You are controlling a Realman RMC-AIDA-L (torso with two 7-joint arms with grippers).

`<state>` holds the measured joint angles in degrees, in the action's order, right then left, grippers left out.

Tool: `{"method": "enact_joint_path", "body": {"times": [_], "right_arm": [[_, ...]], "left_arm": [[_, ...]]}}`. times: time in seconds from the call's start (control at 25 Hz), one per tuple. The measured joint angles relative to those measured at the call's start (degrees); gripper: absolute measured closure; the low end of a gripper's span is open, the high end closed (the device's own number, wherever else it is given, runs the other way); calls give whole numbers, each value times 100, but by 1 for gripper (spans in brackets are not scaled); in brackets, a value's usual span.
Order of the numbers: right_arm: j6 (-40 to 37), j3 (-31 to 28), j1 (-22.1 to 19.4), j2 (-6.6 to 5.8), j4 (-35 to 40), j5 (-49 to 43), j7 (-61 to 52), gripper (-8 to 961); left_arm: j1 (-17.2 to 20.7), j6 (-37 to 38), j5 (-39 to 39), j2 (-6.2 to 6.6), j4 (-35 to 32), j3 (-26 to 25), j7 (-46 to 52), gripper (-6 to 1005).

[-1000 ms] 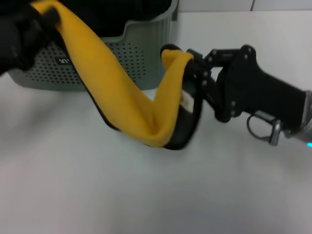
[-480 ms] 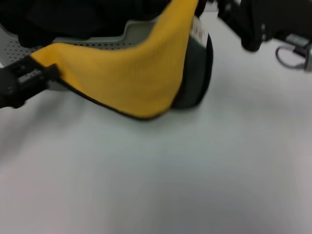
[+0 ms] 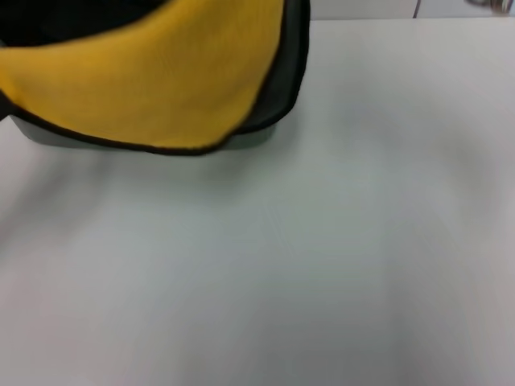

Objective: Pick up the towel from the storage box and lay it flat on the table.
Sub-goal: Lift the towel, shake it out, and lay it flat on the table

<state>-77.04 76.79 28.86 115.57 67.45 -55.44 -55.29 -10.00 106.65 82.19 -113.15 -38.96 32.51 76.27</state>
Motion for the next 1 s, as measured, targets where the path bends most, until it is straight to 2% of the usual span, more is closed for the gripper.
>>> {"method": "enact_joint_path", "body": {"times": [0.12,0.24,0.32,0.44,0.56,0.64,0.68,0.72,0.88,0.92,0.96,1.0], "right_arm": [[227,-155,-106,27,492,6,27,915],[271,-283,-107,37,699,129,27,915],[288,-290,-84,32,736,235,33,915],[376,-256,-50,25,737,247,34,914],[466,-208,-46,37,696,215,22,914],[568,-123,-80,39,698,209,-8,914],[688,-22,-116,38,727,206,-17,914],[810,65,-139,37,760,204,-23,914],[1509,580,-180,30,990,100,-24,914],[1755,723,-150,31,1062,-4,-24,914],[1990,860,-117,32,1137,-101,-24,914],[2193,979,-80,35,1196,-178,-24,914]], "left_arm": [[-82,126,506,160,-10,-39,180,429],[-243,94,1493,180,-216,144,381,432],[-462,93,2232,166,-247,286,499,435],[-894,95,3172,41,-110,566,473,436],[-1098,84,3425,-64,1,585,315,436],[-1092,61,3201,-151,8,390,121,436],[-1001,45,2814,-256,9,111,-261,436],[-1001,45,2814,-256,9,111,-261,436],[-544,38,1698,-586,158,-475,-1748,436],[-544,38,1698,-586,158,-475,-1748,436],[-298,86,902,-678,603,-566,-2795,436],[-254,110,727,-679,776,-566,-3002,436]]}}
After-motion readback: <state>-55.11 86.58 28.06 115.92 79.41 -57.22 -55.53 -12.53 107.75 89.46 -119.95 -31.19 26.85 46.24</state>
